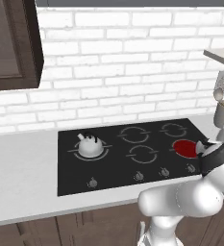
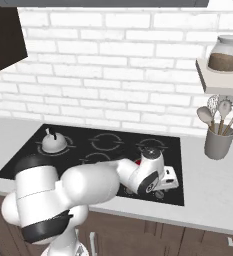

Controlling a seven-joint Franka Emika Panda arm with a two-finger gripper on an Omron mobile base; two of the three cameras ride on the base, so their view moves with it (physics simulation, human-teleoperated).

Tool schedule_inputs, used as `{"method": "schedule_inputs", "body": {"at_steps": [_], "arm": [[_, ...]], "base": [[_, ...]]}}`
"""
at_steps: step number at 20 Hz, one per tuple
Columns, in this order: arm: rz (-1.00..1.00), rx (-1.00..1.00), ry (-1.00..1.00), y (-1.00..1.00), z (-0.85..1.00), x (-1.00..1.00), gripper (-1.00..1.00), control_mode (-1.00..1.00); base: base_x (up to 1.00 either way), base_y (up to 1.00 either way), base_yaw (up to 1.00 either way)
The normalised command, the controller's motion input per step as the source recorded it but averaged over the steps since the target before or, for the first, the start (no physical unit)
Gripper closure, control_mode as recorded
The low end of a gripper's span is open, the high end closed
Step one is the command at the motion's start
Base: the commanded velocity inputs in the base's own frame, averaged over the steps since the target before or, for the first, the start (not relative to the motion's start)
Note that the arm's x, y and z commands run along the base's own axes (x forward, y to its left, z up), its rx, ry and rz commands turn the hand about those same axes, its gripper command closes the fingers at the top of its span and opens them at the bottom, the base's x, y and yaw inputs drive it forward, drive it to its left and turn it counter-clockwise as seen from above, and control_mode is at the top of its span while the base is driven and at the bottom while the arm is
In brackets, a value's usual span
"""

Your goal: Turn off the front right burner of the stove.

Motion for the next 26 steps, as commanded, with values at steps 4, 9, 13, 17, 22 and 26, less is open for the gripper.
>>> {"method": "schedule_inputs", "body": {"at_steps": [4, 9, 13, 17, 22, 26], "arm": [[0.05, 0.00, 0.00, -0.25, 0.00, 0.04, -1.00, -1.00], [0.03, 0.01, 0.00, -0.16, 0.00, 0.00, -1.00, -1.00], [0.00, 0.00, 0.00, 0.00, 0.00, 0.06, -1.00, -1.00], [0.00, 0.00, 0.02, 0.00, 0.00, 0.09, -1.00, -1.00], [0.00, 0.00, 0.05, 0.00, -0.10, 0.00, -1.00, -1.00], [0.00, 0.00, 0.00, 0.00, -0.07, -0.04, -1.00, -1.00]], "base": [[0.00, 0.00, 0.00], [0.00, 0.00, 0.00], [0.00, 0.00, 0.00], [0.00, 0.00, 0.00], [0.00, 0.00, 0.00], [0.00, 0.00, 0.00]]}}
